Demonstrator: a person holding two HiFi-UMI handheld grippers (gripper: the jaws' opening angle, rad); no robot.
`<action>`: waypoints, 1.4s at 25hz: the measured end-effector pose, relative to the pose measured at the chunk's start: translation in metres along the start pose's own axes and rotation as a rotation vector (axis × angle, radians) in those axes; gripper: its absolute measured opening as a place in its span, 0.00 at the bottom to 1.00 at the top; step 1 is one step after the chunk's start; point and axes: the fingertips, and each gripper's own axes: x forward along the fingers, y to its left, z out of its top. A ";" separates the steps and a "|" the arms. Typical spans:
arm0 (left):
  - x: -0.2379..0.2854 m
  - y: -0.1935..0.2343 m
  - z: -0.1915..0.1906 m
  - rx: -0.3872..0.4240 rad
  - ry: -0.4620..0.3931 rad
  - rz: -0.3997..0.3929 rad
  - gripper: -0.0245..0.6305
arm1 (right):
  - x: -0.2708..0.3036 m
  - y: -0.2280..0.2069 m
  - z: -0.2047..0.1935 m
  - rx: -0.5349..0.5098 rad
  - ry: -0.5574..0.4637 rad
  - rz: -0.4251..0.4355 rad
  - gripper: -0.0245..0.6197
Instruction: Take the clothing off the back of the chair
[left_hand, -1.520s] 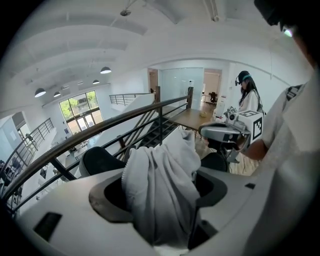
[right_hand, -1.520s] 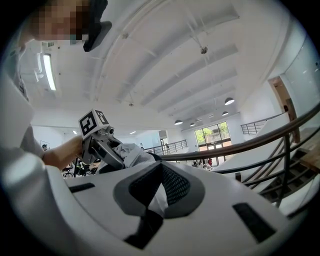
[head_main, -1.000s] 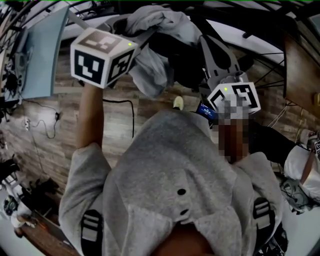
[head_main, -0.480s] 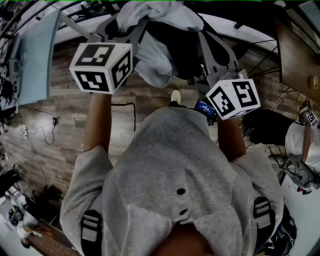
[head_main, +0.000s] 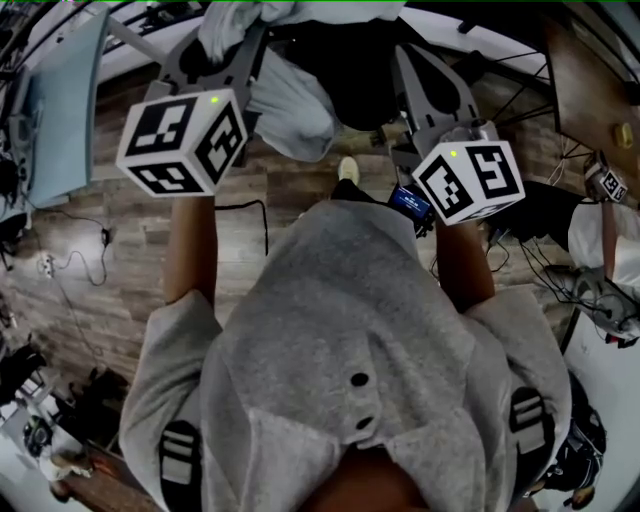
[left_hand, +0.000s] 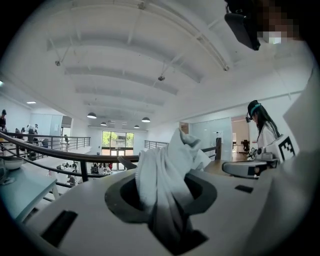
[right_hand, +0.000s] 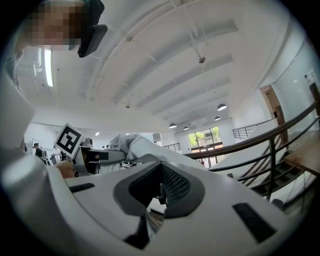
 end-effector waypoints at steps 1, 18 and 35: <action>-0.006 -0.002 -0.004 -0.003 -0.003 0.004 0.26 | -0.005 0.004 -0.003 -0.001 -0.001 0.002 0.05; -0.094 -0.022 -0.038 -0.042 -0.051 0.086 0.26 | -0.063 0.060 -0.033 -0.023 0.016 0.050 0.05; -0.182 0.025 -0.077 -0.063 -0.014 0.282 0.26 | -0.081 0.128 -0.050 -0.029 0.053 0.088 0.05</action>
